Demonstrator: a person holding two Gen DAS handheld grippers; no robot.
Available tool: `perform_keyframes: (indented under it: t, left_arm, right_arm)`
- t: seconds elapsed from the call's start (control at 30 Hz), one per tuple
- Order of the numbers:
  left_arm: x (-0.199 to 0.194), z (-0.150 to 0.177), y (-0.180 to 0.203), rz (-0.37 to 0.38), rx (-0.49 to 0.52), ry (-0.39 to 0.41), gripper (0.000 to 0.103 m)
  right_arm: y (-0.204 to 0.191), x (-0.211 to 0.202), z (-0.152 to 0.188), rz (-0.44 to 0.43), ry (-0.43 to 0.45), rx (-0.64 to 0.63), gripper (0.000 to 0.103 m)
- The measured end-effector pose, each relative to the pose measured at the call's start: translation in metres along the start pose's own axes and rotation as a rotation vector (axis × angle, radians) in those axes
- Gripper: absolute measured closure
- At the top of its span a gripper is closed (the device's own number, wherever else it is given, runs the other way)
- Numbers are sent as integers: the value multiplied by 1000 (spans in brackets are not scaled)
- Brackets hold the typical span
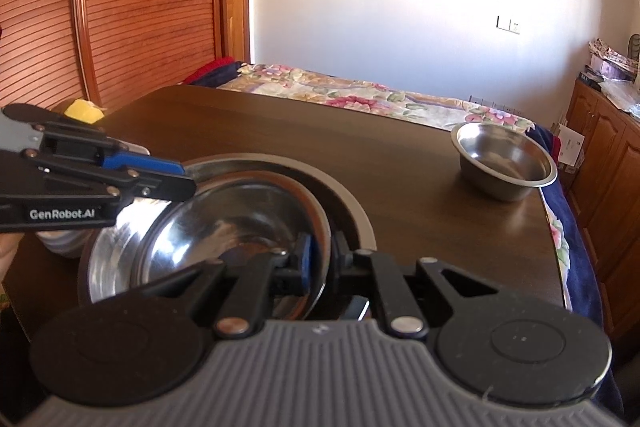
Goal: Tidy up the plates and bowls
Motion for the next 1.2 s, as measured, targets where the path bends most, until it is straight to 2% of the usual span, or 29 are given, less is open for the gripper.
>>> perform_keyframes:
  t: [0.4,0.83,1.03,1.13,1.2]
  left_arm:
    - [12,-12,2,20,0,-2,86]
    - [30,-39,6,27,15,5,86]
    - [43,-60,7,32,28,10,86]
    - [49,-72,7,28,41,16,76]
    - [54,-81,6,32,41,22,71]
  right_arm:
    - [7,2,2,-32,75,56,91]
    - [15,-4,-10,-64,150,73,90]
    - [31,-6,-20,-25,186,61,89]
    - [44,-6,-28,8,201,68,87]
    - [54,-5,-34,39,217,66,75]
Point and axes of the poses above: each gripper's, at about its wrist camera, not at the fingertips, and x roughly the way its jaws point, y to its right, z to its underside, the point moved 1 cm from there along x, roughly the way its jaws point, and after that the axes turned 14 degrees about x, right-handed, at the moved point
